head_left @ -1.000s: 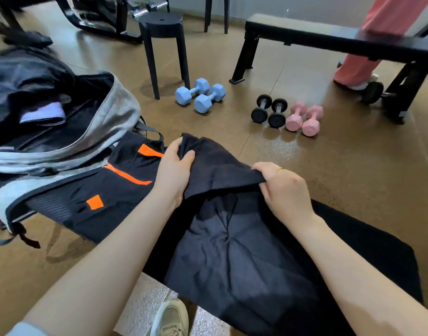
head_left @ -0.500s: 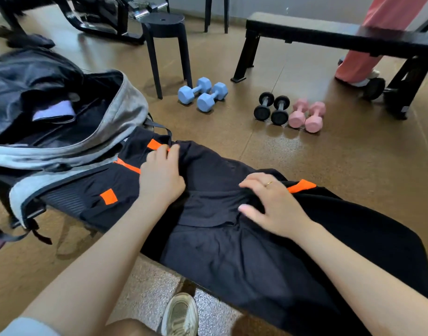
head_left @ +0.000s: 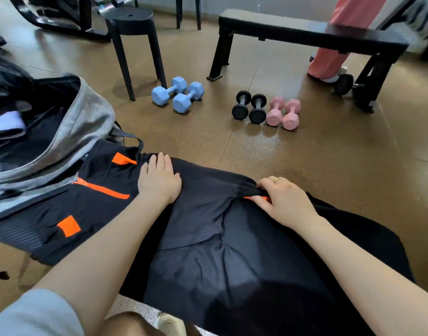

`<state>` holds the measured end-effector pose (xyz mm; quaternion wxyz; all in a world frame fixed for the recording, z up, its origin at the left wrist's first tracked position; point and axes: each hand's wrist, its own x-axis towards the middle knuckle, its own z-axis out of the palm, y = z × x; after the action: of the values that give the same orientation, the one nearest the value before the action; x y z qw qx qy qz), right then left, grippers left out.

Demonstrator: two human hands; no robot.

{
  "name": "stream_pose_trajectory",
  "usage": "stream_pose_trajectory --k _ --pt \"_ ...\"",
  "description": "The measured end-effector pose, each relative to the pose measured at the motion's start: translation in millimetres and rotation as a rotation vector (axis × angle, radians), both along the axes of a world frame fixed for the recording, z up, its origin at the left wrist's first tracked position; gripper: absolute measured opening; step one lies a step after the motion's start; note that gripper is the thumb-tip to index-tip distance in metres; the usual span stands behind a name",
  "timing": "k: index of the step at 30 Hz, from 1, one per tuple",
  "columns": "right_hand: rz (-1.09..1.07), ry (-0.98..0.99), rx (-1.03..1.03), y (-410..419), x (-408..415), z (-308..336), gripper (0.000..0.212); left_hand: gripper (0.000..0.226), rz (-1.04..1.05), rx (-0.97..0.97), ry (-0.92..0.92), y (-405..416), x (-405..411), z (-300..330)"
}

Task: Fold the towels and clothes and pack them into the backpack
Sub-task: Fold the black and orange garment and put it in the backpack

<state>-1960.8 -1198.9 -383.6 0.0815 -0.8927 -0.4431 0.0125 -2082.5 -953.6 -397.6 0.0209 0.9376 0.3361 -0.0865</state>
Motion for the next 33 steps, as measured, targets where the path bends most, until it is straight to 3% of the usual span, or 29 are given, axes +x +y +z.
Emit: stream_pose_trajectory --k 1,3,4,6,9,12,14,17,20,22,25,27,30,32,33 --pt "0.001 0.025 -0.028 -6 4 2 0.038 0.055 -0.050 0.067 -0.043 -16 9 10" --pt "0.033 0.131 -0.032 -12 6 3 0.035 0.051 -0.332 0.076 -0.314 -58 32 26" --pt "0.040 0.187 -0.009 -13 7 3 0.034 0.045 -0.471 -0.041 -0.438 -81 42 31" --pt "-0.009 0.266 0.056 -17 13 5 0.039 0.035 -0.596 -0.286 -0.418 -121 56 36" --pt "-0.045 0.272 0.035 -29 29 8 0.047 0.035 -0.559 -0.212 -0.271 -137 63 18" --pt "0.009 0.331 -0.040 -34 44 11 0.045 0.036 -0.549 -0.197 -0.312 -127 61 2" --pt "0.049 0.378 -0.135 -31 52 15 0.046 0.033 -0.560 -0.230 -0.364 -120 57 -2" --pt "0.109 0.300 -0.324 -28 64 21 0.038 0.035 -0.611 -0.252 -0.527 -113 50 -3" --pt "0.102 0.277 -0.351 -30 71 25 0.022 0.037 -0.627 -0.183 -0.735 -111 47 0" --pt "0.104 0.161 -0.304 -31 69 24 0.013 0.037 -0.650 -0.160 -0.800 -113 45 4" --pt "0.039 0.033 -0.142 -41 69 17 0.038 0.037 -0.642 -0.142 -0.901 -110 45 10" --pt "-0.053 0.169 0.071 -48 70 17 0.043 0.036 -0.594 -0.119 -0.919 -108 44 14" --pt "-0.206 0.488 0.315 -60 74 23 0.025 0.032 -0.510 -0.100 -0.874 -109 43 18" --pt "-0.183 0.460 0.244 -69 74 29 0.029 0.024 -0.499 -0.091 -0.830 -110 41 17" --pt "-0.134 0.298 0.168 -73 72 31 0.035 0.021 -0.514 -0.076 -0.810 -110 40 16"
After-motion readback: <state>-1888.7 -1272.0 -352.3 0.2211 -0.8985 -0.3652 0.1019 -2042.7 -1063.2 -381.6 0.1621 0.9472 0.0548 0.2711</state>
